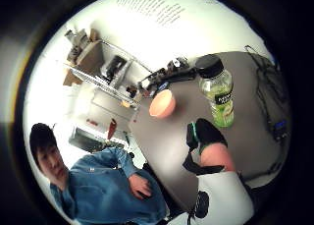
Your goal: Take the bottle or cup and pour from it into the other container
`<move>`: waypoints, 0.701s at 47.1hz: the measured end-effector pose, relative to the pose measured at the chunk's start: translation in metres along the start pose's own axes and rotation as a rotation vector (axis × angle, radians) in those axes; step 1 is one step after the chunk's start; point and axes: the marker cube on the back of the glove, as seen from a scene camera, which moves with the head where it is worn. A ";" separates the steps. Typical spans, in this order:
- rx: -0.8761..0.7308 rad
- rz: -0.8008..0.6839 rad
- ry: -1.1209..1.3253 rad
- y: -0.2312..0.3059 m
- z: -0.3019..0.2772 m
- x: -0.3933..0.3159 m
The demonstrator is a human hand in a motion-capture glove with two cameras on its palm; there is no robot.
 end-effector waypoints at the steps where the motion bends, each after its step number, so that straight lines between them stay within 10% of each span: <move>1: 0.008 0.001 -0.027 0.000 0.006 0.002; 33: 0.020 0.168 -0.687 -0.039 0.113 0.003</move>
